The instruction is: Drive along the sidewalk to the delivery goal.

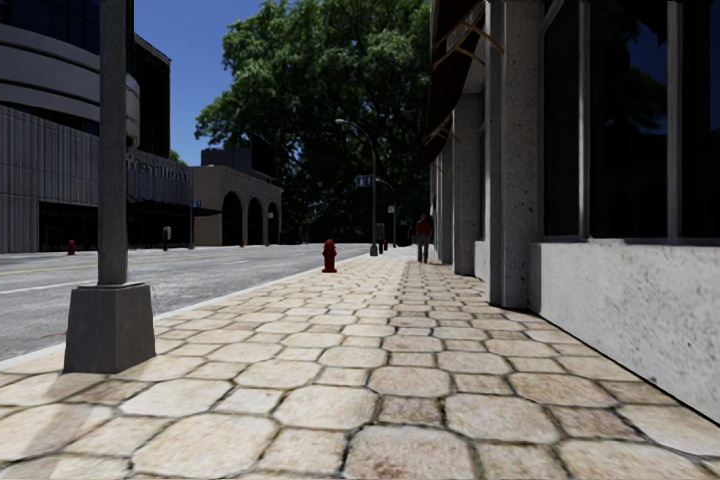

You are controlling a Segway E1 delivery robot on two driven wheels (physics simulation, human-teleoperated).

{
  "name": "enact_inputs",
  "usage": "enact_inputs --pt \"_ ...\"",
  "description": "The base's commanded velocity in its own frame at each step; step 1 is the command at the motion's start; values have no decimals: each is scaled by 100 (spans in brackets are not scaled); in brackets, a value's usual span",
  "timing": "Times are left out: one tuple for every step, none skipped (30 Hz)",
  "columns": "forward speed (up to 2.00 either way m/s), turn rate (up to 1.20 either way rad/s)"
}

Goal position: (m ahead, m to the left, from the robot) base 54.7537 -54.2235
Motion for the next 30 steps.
enact_inputs --pt "200 0" --pt "200 0" --pt "200 0" --pt "200 0" --pt "200 0" --pt "200 0" --pt "200 0" --pt "200 0" --pt "200 0" --pt "200 0" --pt "200 0" --pt "200 0" --pt "200 -11" --pt "200 -11" --pt "200 -29" --pt "200 -35" --pt "200 -36" --pt "200 -36" --pt "200 -36" --pt "200 -36" --pt "200 -36" --pt "200 -36" --pt "200 -25" --pt "200 -15" --pt "200 -15" --pt "200 -8" --pt "200 -3" --pt "200 -2" --pt "200 -2" --pt "200 -2"
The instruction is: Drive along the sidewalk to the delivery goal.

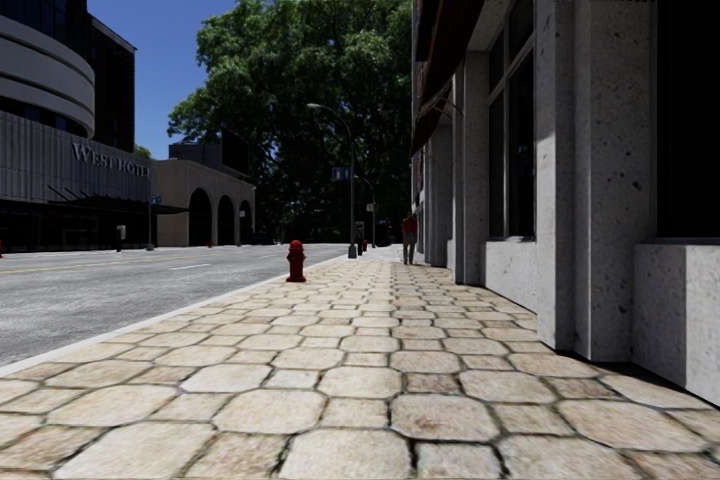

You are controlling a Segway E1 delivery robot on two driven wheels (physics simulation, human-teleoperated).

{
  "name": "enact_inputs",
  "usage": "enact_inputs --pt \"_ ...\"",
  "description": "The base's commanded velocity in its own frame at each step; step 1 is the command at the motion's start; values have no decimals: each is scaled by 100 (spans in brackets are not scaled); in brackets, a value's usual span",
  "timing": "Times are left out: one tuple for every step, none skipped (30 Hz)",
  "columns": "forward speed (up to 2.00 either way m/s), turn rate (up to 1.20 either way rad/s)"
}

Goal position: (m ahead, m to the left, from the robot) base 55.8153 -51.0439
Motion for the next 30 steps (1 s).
enact_inputs --pt "200 -2" --pt "200 -2" --pt "200 -2" --pt "200 -2" --pt "200 -2" --pt "200 -14" --pt "200 -14" --pt "200 -27" --pt "200 -31" --pt "200 -32" --pt "200 -32" --pt "200 -32" --pt "200 -32" --pt "200 -32" --pt "200 -32" --pt "200 -46" --pt "200 -54" --pt "200 -54" --pt "200 -55" --pt "200 -54" --pt "200 -48" --pt "200 -48" --pt "200 -25" --pt "200 -9" --pt "200 0" --pt "200 0" --pt "200 0" --pt "200 0" --pt "200 0" --pt "200 0"
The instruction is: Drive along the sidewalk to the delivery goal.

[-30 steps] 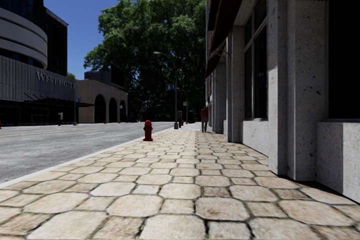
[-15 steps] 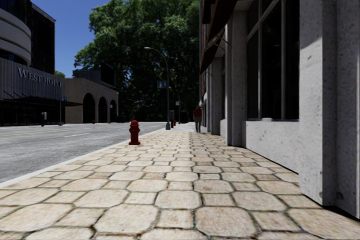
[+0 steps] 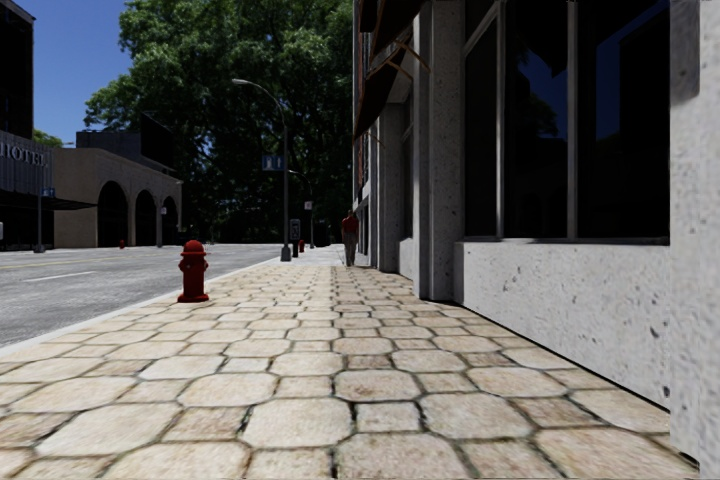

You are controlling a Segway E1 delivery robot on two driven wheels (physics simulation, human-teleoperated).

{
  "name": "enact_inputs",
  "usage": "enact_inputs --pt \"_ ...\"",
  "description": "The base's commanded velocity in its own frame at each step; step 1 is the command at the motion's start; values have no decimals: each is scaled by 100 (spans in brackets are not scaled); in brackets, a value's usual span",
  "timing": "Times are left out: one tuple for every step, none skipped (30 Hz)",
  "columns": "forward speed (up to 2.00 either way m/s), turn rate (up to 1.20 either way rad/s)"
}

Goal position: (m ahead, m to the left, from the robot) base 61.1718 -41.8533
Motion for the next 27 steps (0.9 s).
enact_inputs --pt "200 0" --pt "200 0" --pt "200 0" --pt "200 11" --pt "200 21" --pt "200 30" --pt "200 30" --pt "200 34" --pt "200 41" --pt "200 41" --pt "200 44" --pt "200 44" --pt "200 44" --pt "200 33" --pt "200 25" --pt "200 21" --pt "200 21" --pt "200 20" --pt "200 0" --pt "200 0" --pt "200 0" --pt "200 0" --pt "200 0" --pt "200 0" --pt "200 0" --pt "200 0" --pt "200 0"
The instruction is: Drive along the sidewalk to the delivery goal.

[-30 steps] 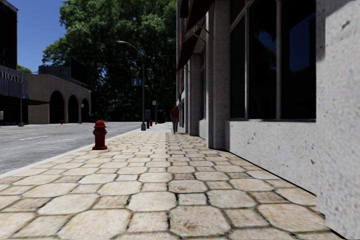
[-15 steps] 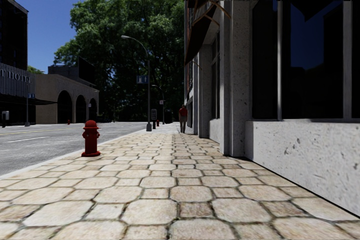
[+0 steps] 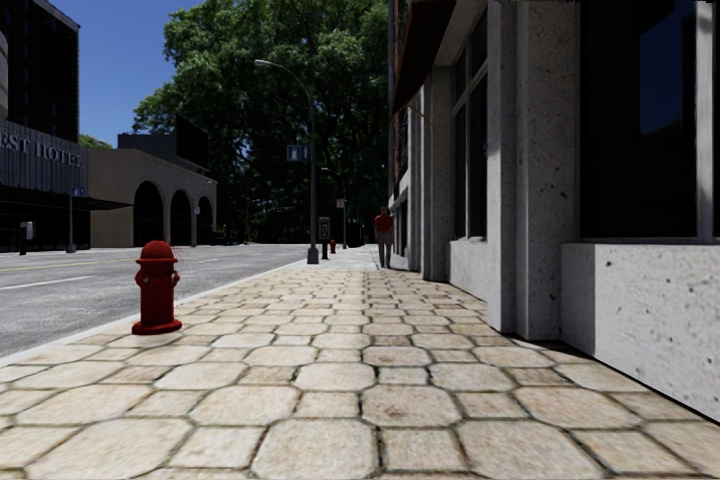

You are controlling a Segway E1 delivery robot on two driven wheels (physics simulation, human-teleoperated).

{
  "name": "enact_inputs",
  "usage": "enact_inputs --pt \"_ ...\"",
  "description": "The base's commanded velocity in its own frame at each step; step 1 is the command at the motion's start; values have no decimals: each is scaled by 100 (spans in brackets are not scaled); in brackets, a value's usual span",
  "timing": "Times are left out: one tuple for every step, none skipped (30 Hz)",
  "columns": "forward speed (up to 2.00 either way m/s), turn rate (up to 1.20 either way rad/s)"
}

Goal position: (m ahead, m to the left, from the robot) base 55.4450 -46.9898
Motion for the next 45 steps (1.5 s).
enact_inputs --pt "200 0" --pt "200 0" --pt "200 0" --pt "200 0" --pt "200 0" --pt "200 0" --pt "200 0" --pt "200 0" --pt "200 0" --pt "200 0" --pt "200 0" --pt "200 0" --pt "200 0" --pt "200 0" --pt "200 0" --pt "200 0" --pt "200 0" --pt "200 0" --pt "200 0" --pt "200 0" --pt "200 0" --pt "200 0" --pt "200 0" --pt "200 0" --pt "200 0" --pt "200 0" --pt "200 0" --pt "200 0" --pt "200 0" --pt "200 0" --pt "200 0" --pt "200 0" --pt "200 0" --pt "200 0" --pt "200 0" --pt "200 0" --pt "200 0" --pt "200 0" --pt "200 0" --pt "200 0" --pt "200 0" --pt "200 0" --pt "200 0" --pt "200 0" --pt "200 0"
